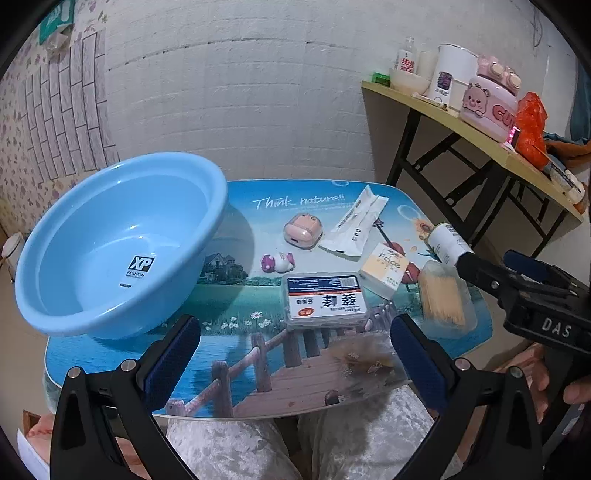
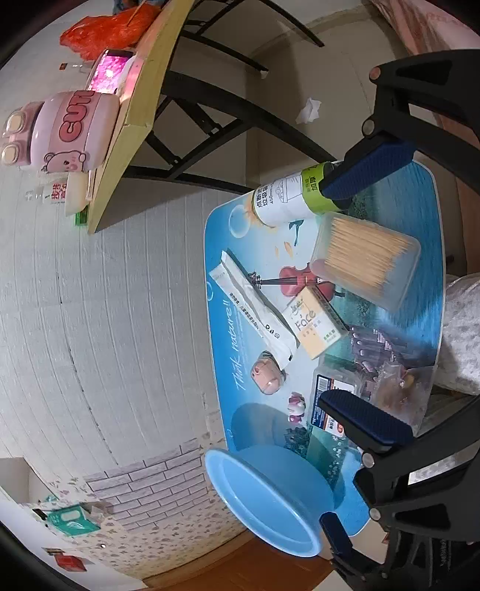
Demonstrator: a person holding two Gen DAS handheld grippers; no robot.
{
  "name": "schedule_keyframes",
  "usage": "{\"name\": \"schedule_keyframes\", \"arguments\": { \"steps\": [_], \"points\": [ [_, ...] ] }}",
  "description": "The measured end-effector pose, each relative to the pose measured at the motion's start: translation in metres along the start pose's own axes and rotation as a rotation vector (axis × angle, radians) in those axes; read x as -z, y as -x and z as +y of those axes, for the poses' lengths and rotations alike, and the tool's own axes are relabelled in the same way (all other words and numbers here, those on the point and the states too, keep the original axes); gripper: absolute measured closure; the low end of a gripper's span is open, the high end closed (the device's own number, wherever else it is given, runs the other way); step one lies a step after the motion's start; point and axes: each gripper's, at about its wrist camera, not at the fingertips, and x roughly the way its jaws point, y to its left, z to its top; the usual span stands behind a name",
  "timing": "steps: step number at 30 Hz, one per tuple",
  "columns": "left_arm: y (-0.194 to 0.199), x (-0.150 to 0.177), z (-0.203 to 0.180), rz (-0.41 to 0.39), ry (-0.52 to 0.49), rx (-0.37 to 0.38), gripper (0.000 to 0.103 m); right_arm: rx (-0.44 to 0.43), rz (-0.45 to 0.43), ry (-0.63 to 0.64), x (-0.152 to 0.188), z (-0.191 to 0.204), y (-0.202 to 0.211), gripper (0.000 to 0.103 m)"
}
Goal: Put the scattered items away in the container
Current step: 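Move the left tool toward the white floss-stick box and the right tool toward the trash-bag roll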
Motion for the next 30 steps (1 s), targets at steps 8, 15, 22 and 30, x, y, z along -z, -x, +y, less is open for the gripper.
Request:
{"name": "schedule_keyframes", "arguments": {
  "steps": [8, 15, 22, 30],
  "points": [
    [-0.012, 0.003, 0.011, 0.057, 0.035, 0.002, 0.000, 0.024, -0.001, -0.024, -0.001, -0.011, 0.000, 0.000],
    [-0.017, 0.011, -0.001, 0.084, 0.003, 0.037, 0.000, 0.035, 0.001, -0.042, 0.001, -0.021, -0.001, 0.000],
    [-0.026, 0.008, -0.004, 0.096, 0.023, 0.016, 0.000, 0.037, 0.002, -0.042, 0.002, -0.025, -0.004, 0.000],
    [-0.035, 0.002, -0.012, 0.097, 0.015, 0.008, 0.000, 0.049, 0.006, -0.055, 0.005, -0.037, -0.008, 0.000]
  ]
}}
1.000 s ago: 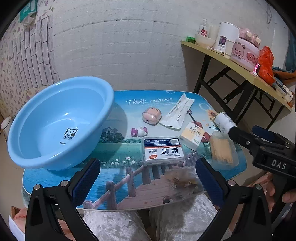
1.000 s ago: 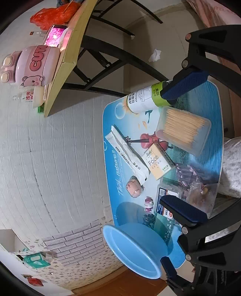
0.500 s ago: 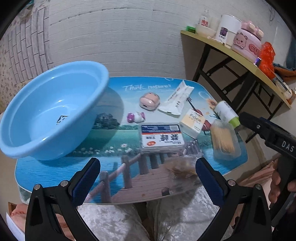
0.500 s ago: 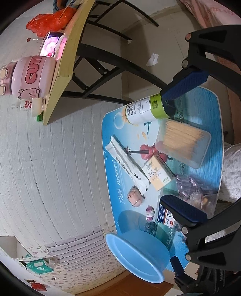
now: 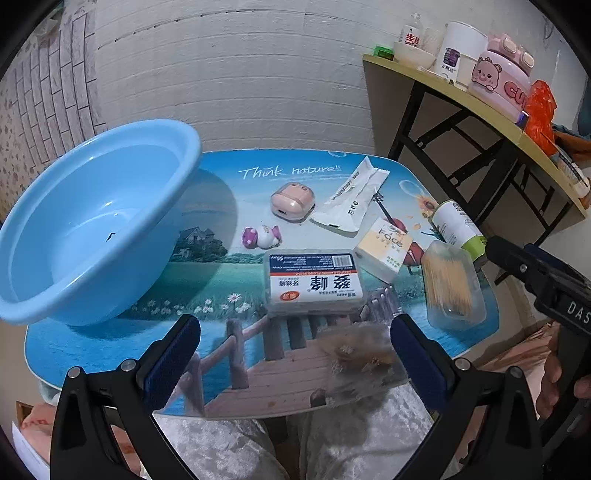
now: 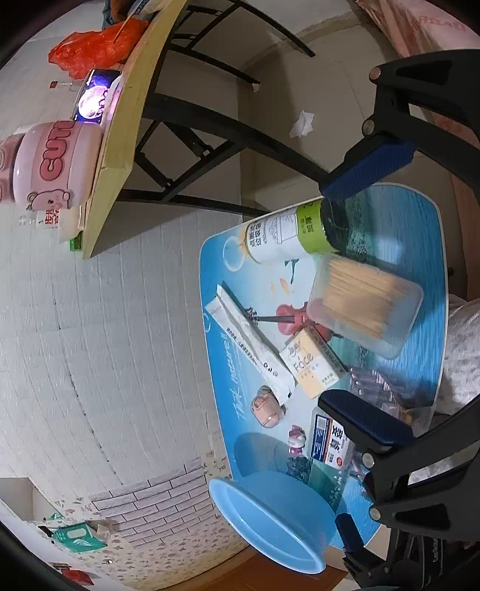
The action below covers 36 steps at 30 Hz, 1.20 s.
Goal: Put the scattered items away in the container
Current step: 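Move the left tool toward the white floss-stick box and the right tool toward the trash-bag roll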
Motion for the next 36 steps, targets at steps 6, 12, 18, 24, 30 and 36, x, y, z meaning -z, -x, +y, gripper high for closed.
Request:
{"name": "schedule_keyframes", "arguments": {
  "steps": [6, 12, 18, 24, 30, 36],
  "points": [
    [-0.007, -0.005, -0.005, 0.003, -0.010, -0.014, 0.000, 0.006, 0.002, -0.007, 0.002, -0.007, -0.002, 0.000],
    [-0.013, -0.011, -0.007, 0.002, -0.011, -0.028, 0.000, 0.019, -0.012, -0.016, 0.001, -0.014, -0.001, 0.000],
    [-0.019, -0.013, -0.010, 0.005, -0.011, -0.035, 0.000, 0.020, -0.013, -0.023, 0.001, -0.022, -0.002, 0.000],
    [-0.030, -0.015, -0.015, 0.015, -0.015, -0.047, 0.000, 0.032, -0.017, -0.030, 0.001, -0.030, -0.005, 0.000],
    [-0.042, -0.019, -0.017, 0.018, -0.008, -0.063, 0.000, 0.037, -0.009, -0.047, 0.001, -0.040, -0.011, 0.000],
    [-0.055, -0.021, -0.019, 0.027, -0.014, -0.079, 0.000, 0.037, -0.007, -0.059, 0.001, -0.049, -0.018, 0.000]
  ]
}}
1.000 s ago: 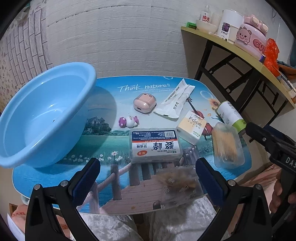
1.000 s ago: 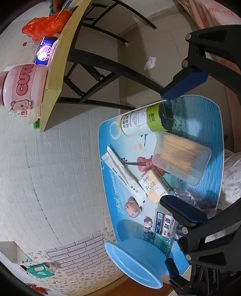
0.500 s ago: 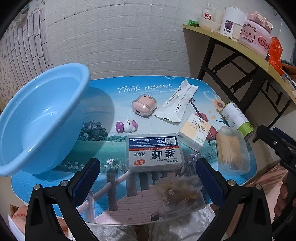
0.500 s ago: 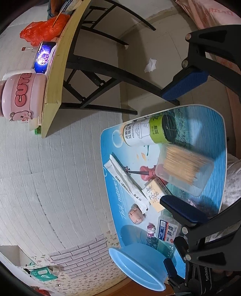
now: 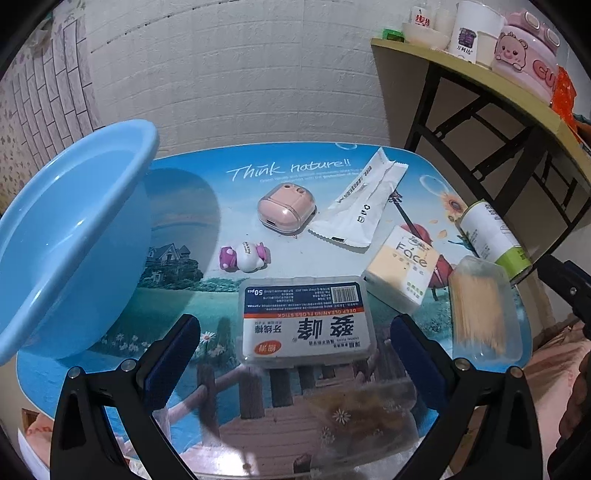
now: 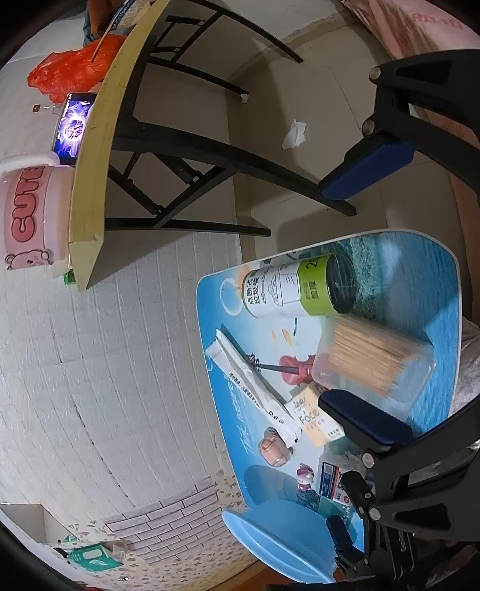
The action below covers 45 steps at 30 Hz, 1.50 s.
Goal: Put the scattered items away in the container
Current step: 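Move the left tool toward the white floss-stick box and the right tool toward the trash-bag roll, then grasp the white floss-stick box with the left tool while the right tool grasps the green-and-white trash-bag roll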
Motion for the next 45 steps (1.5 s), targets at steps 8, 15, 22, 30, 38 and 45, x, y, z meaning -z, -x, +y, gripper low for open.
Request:
{"name": "schedule_keyframes", "arguments": {
  "steps": [8, 15, 22, 30, 38, 45],
  "points": [
    [-0.012, 0.001, -0.004, 0.000, 0.023, -0.016, 0.000, 0.002, 0.007, -0.011, 0.000, -0.008, -0.010, 0.000],
    [-0.021, 0.005, -0.007, 0.001, 0.024, -0.031, 0.000, -0.009, 0.010, -0.018, 0.001, -0.008, -0.017, 0.000],
    [-0.027, 0.006, -0.009, -0.001, 0.019, -0.042, 0.006, -0.014, 0.010, -0.032, 0.002, -0.010, -0.020, 0.000],
    [-0.029, 0.009, -0.010, -0.029, 0.000, -0.055, 0.008, -0.021, 0.006, -0.049, 0.002, -0.013, -0.020, 0.000],
    [-0.026, 0.011, -0.006, -0.067, 0.000, -0.058, 0.022, -0.023, 0.005, -0.048, 0.004, -0.011, -0.021, 0.000],
    [-0.025, 0.011, -0.004, -0.080, 0.002, -0.053, 0.024, -0.023, 0.008, -0.043, 0.004, -0.010, -0.021, 0.000]
  ]
}}
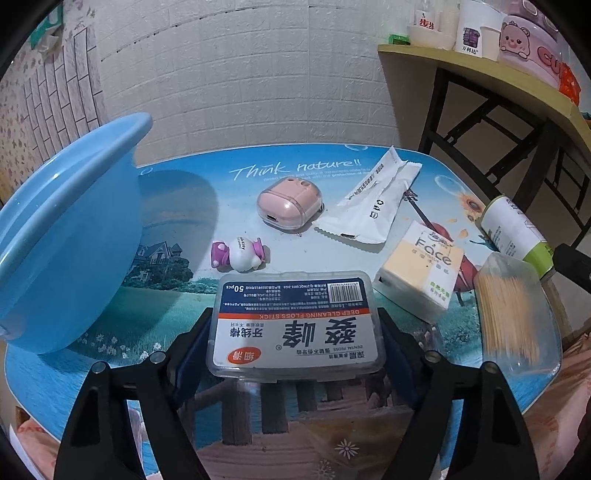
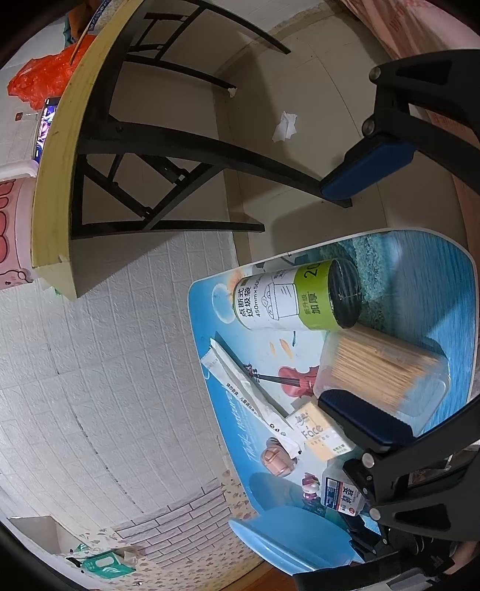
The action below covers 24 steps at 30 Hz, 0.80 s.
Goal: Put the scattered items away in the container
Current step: 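Grasp the white floss-stick box with the left tool while the right tool grasps the green-and-white trash-bag roll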
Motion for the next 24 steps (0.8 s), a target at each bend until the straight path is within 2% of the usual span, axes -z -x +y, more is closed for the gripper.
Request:
{"name": "schedule_keyframes", "arguments": {
  "steps": [10, 19, 24],
  "points": [
    [0.011, -0.005, 0.012, -0.036, 0.029, 0.021, 0.024, 0.023, -0.014, 0.014, -0.006, -0.002, -0.009, 0.000],
    [0.020, -0.009, 0.021, -0.052, 0.040, 0.030, 0.024, 0.024, -0.035, 0.062, -0.021, 0.006, -0.034, 0.000],
    [0.023, -0.010, 0.025, -0.059, 0.046, 0.036, 0.024, 0.001, -0.038, 0.046, -0.026, 0.006, -0.044, 0.006]
  ]
}}
